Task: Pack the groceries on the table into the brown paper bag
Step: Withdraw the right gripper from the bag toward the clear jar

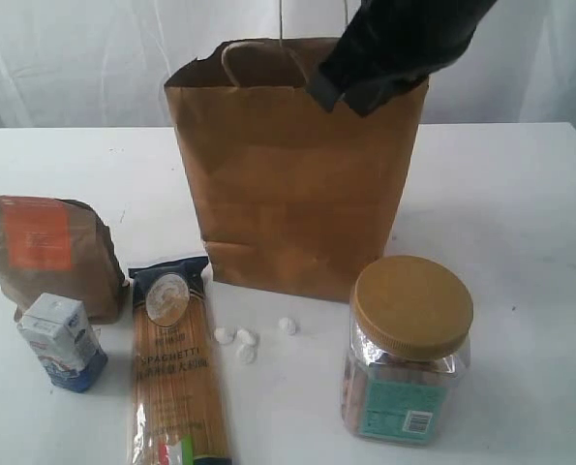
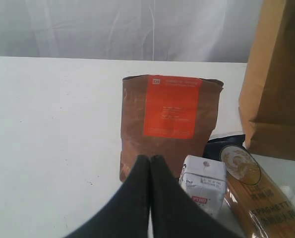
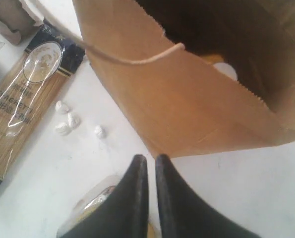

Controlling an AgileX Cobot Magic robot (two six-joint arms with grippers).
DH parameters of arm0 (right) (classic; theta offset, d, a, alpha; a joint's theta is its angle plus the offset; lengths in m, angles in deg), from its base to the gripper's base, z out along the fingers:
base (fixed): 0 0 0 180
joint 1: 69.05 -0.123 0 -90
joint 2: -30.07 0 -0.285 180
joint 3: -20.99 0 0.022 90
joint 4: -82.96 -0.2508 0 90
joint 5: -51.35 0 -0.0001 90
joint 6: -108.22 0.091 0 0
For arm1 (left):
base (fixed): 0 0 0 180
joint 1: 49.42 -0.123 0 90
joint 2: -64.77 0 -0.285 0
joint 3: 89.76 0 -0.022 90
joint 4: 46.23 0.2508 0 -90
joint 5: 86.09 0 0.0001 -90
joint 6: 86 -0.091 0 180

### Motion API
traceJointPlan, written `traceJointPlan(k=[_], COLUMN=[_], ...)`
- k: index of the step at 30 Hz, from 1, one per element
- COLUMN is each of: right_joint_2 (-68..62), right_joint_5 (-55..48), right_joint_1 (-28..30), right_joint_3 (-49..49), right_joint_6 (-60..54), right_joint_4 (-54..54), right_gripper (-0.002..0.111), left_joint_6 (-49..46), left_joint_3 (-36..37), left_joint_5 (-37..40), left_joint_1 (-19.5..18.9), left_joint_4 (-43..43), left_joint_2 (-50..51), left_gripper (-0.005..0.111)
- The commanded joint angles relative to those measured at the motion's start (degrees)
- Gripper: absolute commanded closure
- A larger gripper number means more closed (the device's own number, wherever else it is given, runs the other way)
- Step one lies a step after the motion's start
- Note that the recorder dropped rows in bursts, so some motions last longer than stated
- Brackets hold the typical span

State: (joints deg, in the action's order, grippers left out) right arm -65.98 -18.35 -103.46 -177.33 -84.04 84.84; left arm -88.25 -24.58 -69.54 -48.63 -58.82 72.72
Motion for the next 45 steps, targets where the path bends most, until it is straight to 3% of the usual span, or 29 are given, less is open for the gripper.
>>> traceJointPlan(k=[1, 12, 15, 21, 25, 27, 28, 30, 40, 45], right_joint_2=[1.4, 16.4, 24.9, 29.9, 32.0, 32.1, 32.1, 32.1, 31.6, 31.6], right_joint_5=[-0.3, 2.0, 10.7, 16.4, 17.1, 16.6, 17.0, 22.6, 57.8, 68.5], right_joint_1=[0.2, 0.3, 4.7, 13.8, 15.1, 15.0, 14.6, 13.0, 11.4, 11.4], right_joint_3=[5.5, 22.7, 36.2, 54.0, 62.8, 65.6, 67.5, 70.2, 77.6, 77.6], right_joint_6=[2.1, 1.9, 3.7, 12.8, 7.4, -0.3, -10.7, -18.9, -15.6, -16.0], right_joint_4=[-0.2, 0.7, 1.3, -1.0, -25.3, -41.7, -51.7, -58.3, -57.3, -57.3], right_gripper=[0.104, 0.108, 0.108, 0.108, 0.108, 0.108, 0.108, 0.108, 0.108, 0.108], left_joint_6=[-0.2, -0.2, -0.2, -0.2, -0.2, -0.2, -0.2, -0.2, -0.2, -0.1], left_joint_3=[0.3, 0.3, 0.3, 0.3, 0.3, 0.3, 0.3, 0.3, 0.3, 0.3], left_joint_5=[0.1, 0.5, 0.6, 0.6, 0.7, 0.7, 0.7, 0.7, 1.1, 1.0], left_joint_1=[-0.1, -0.1, -0.1, -0.1, -0.1, -0.1, -0.1, -0.1, -0.1, -0.1], left_joint_4=[-0.9, -0.9, -0.9, -0.9, -0.9, -0.9, -0.9, -0.9, -0.9, -0.9], left_joint_2=[-0.2, -0.2, -0.2, -0.2, -0.2, -0.2, -0.2, -0.2, -0.2, -0.2], left_gripper=[0.107, 0.107, 0.107, 0.107, 0.107, 0.107, 0.107, 0.107, 0.107, 0.107])
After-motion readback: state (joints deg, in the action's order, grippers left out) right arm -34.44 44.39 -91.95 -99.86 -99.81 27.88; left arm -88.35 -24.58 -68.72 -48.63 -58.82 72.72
